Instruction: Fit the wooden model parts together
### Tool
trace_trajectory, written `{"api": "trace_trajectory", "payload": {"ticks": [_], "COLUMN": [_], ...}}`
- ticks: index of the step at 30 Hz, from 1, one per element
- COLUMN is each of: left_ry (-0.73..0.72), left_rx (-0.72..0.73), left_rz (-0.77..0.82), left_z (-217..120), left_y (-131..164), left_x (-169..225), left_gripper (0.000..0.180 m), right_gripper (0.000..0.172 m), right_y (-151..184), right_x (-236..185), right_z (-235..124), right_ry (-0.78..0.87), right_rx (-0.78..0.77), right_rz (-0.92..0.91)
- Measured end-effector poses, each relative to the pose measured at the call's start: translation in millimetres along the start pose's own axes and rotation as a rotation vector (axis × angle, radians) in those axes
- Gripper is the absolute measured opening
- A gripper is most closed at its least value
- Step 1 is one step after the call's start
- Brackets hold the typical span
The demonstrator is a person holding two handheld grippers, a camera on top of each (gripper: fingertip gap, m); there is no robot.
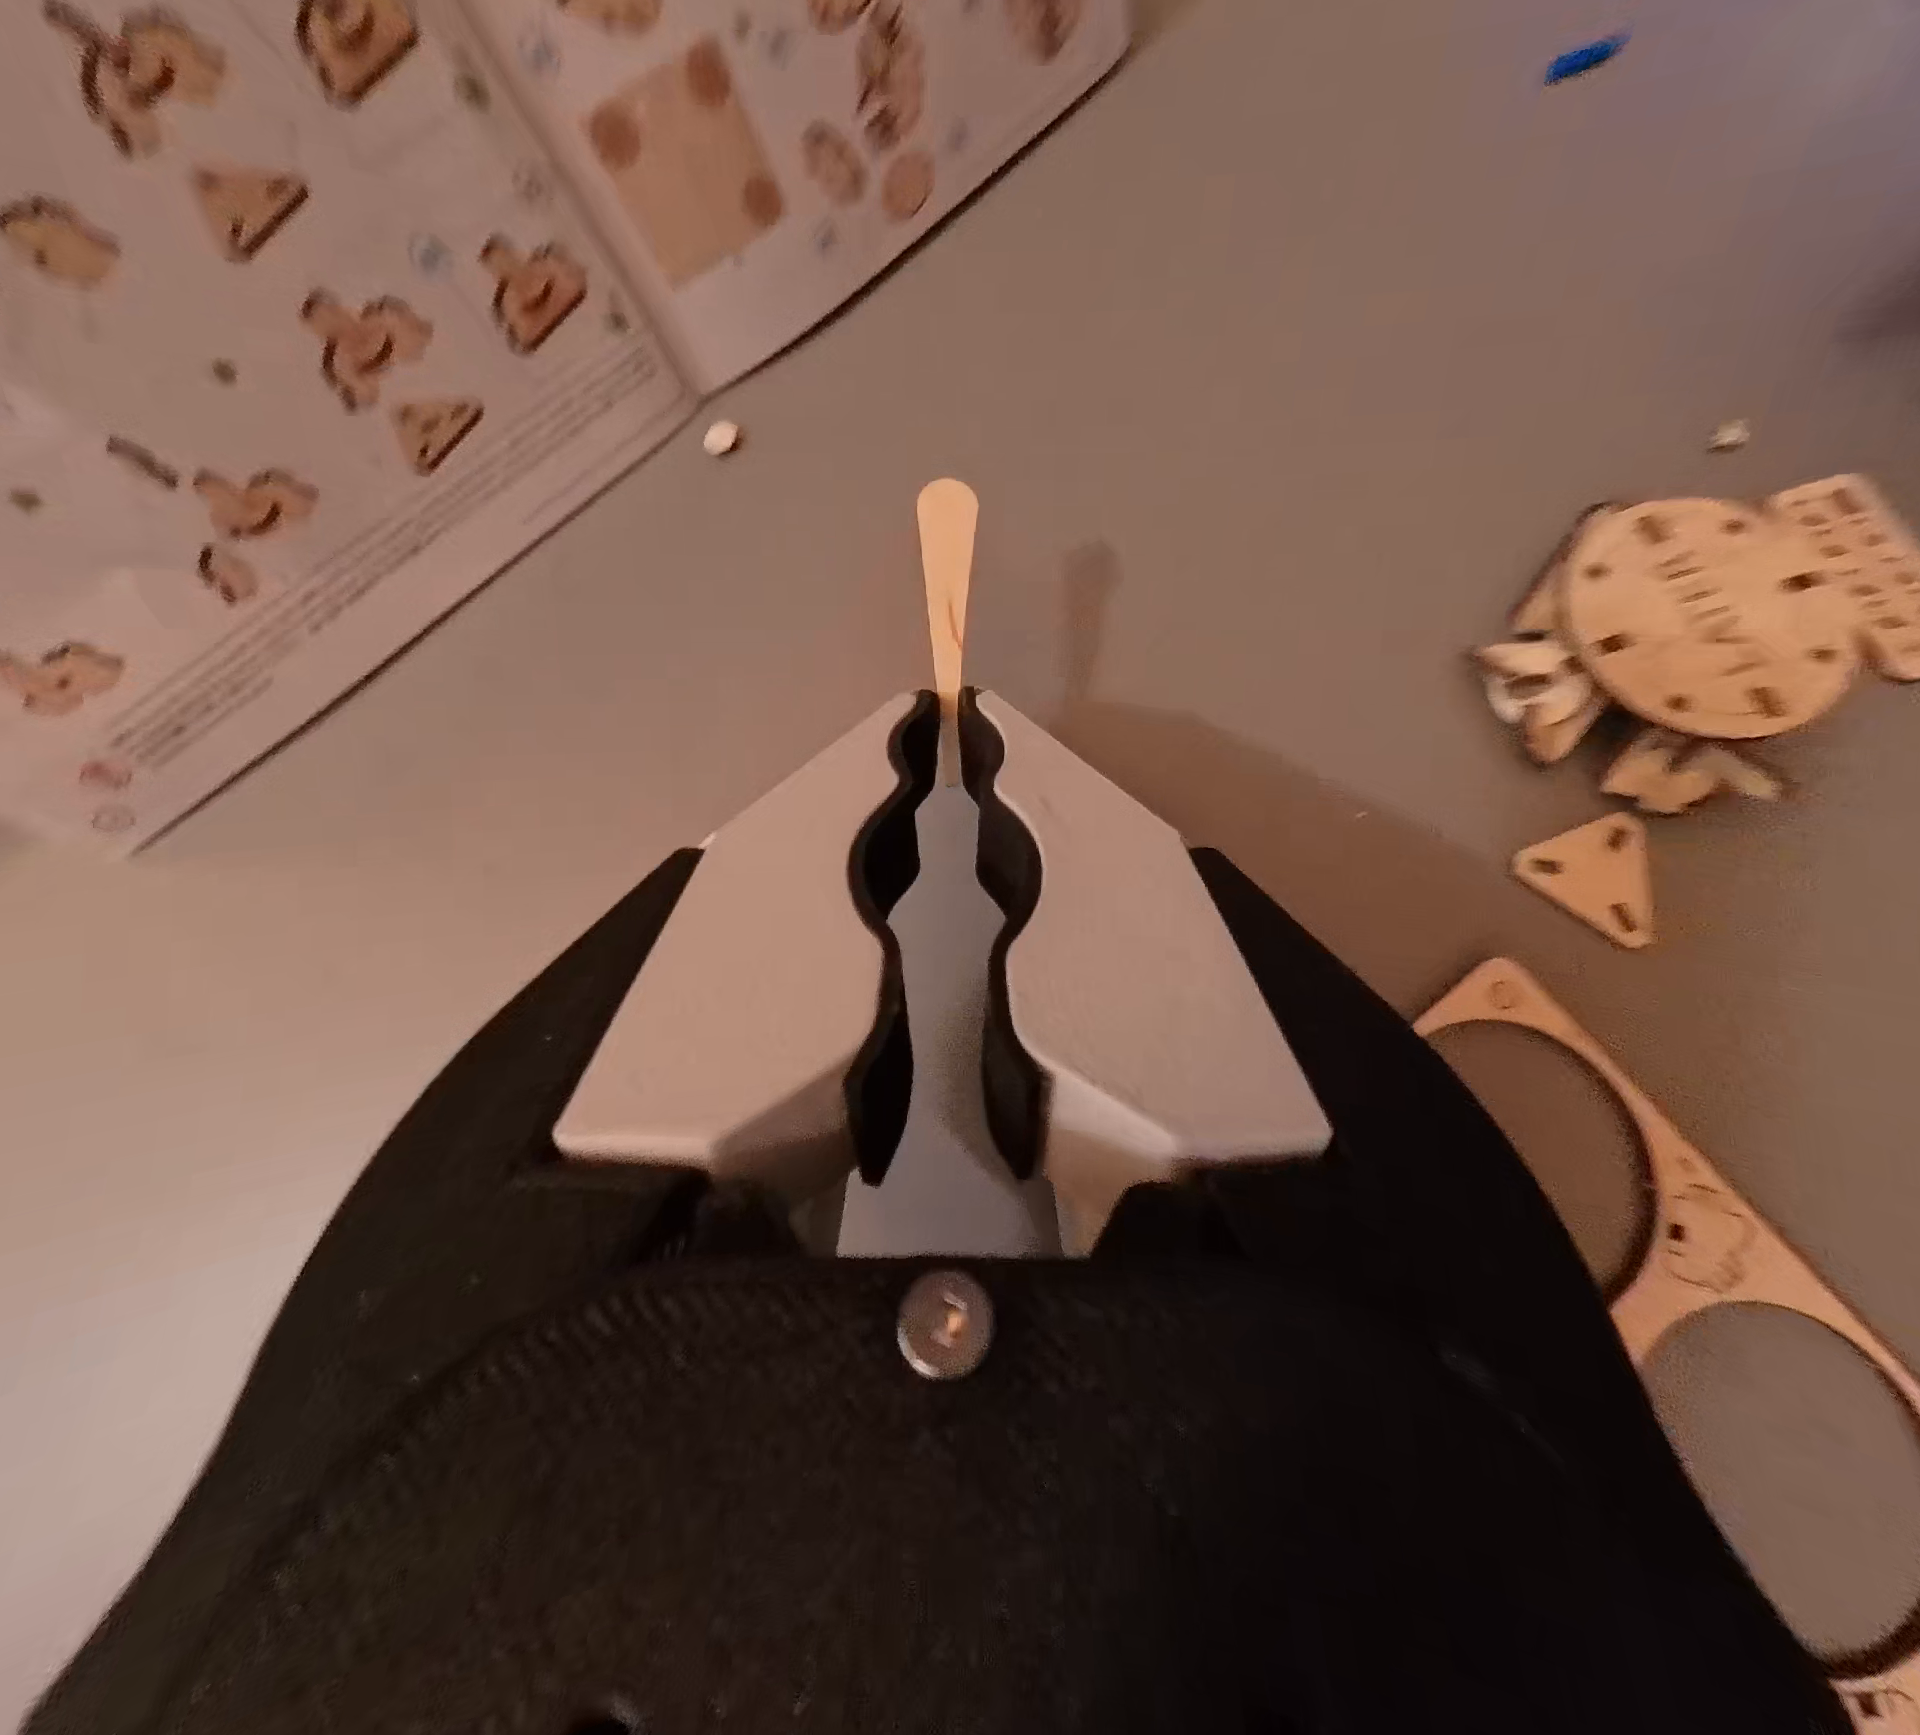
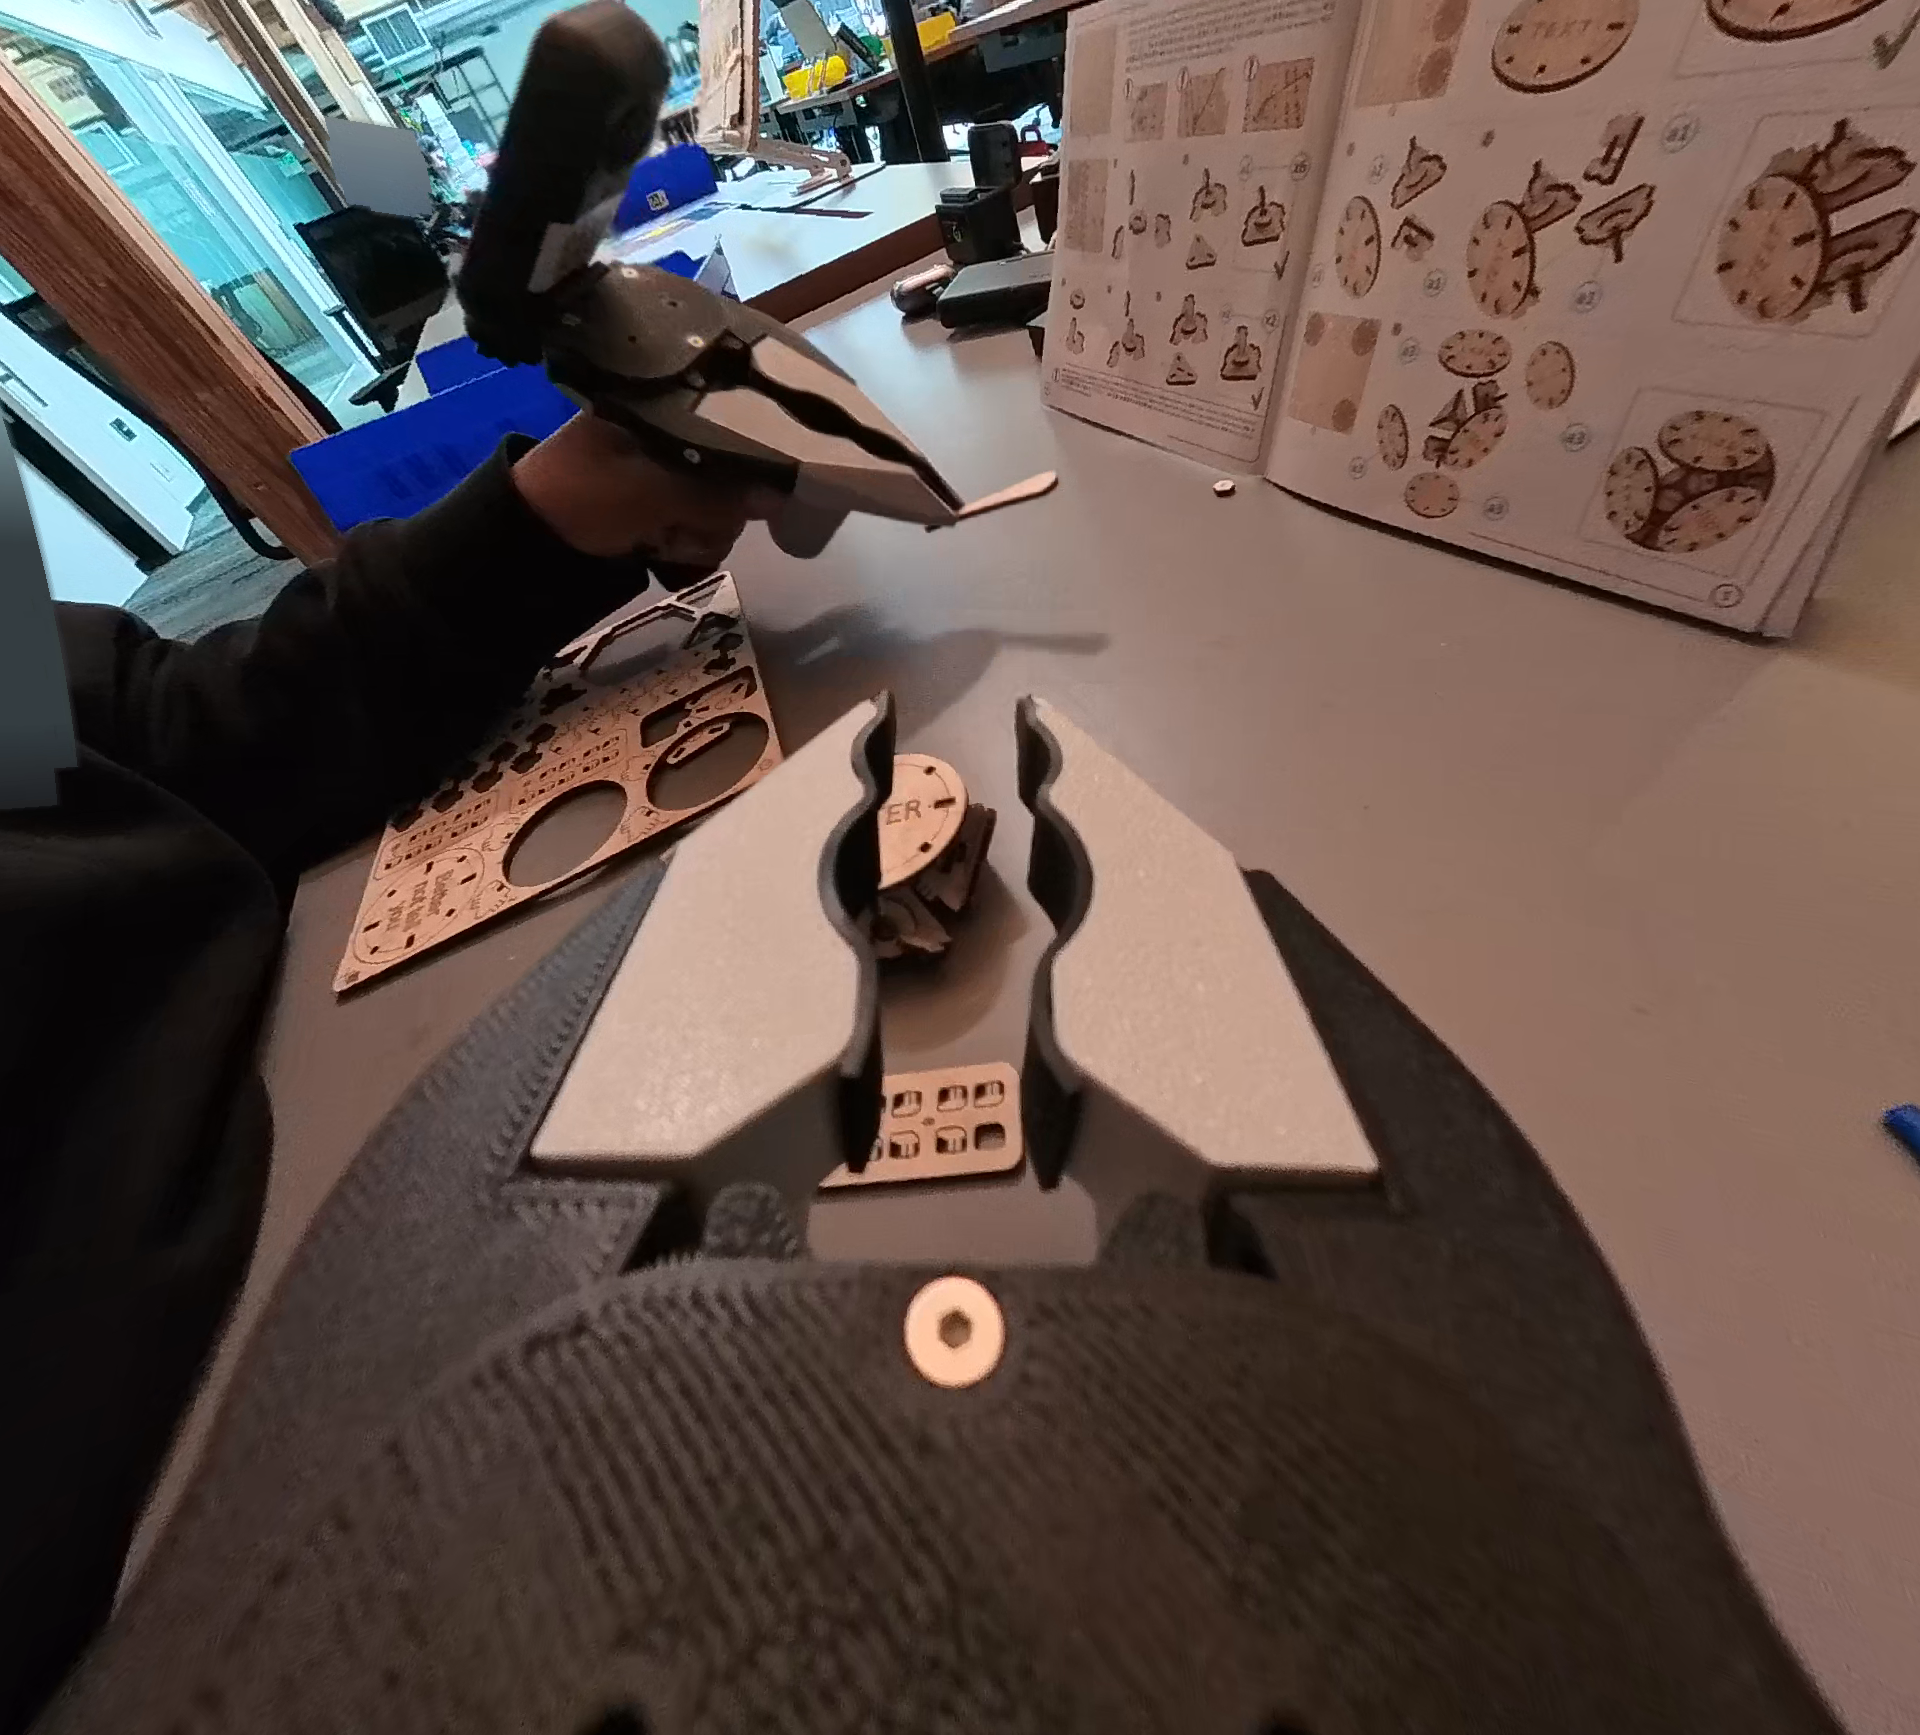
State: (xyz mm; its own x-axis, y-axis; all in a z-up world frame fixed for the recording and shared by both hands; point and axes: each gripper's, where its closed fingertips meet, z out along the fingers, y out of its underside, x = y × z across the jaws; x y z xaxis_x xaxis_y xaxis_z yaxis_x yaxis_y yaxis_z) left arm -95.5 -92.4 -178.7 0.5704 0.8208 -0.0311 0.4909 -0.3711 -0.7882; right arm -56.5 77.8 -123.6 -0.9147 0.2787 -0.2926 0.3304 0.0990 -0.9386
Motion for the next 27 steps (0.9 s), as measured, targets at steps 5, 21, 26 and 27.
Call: {"api": "trace_trajectory", "payload": {"ticks": [5, 21, 26, 27], "left_ry": [0.133, 0.331, 0.304, 0.303], "left_rx": [0.220, 0.418, 0.441, 0.439], "left_rz": [0.187, 0.631, 0.671, 0.666], "left_z": [-14.6, -28.9, -27.9, -27.0], "left_y": [-36.9, -47.4, -46.2, -45.9], "left_x": [46.7, 178.1, 183.7, 183.9], "left_gripper": [0.001, 0.001, 0.001, 0.001], "right_gripper": [0.026, 0.013, 0.000, 0.000], "right_y": [-4.2, 0.9, 4.4, 4.4], "right_x": [-11.2, -63.4, -54.9, -54.3], "right_z": [0.5, 11.1, 12.4, 12.4], "right_ry": [-0.052, -0.413, -0.380, -0.379], "right_rx": [0.021, 0.024, 0.006, 0.004], "right_rz": [-0.013, 0.237, 0.267, 0.273]}}
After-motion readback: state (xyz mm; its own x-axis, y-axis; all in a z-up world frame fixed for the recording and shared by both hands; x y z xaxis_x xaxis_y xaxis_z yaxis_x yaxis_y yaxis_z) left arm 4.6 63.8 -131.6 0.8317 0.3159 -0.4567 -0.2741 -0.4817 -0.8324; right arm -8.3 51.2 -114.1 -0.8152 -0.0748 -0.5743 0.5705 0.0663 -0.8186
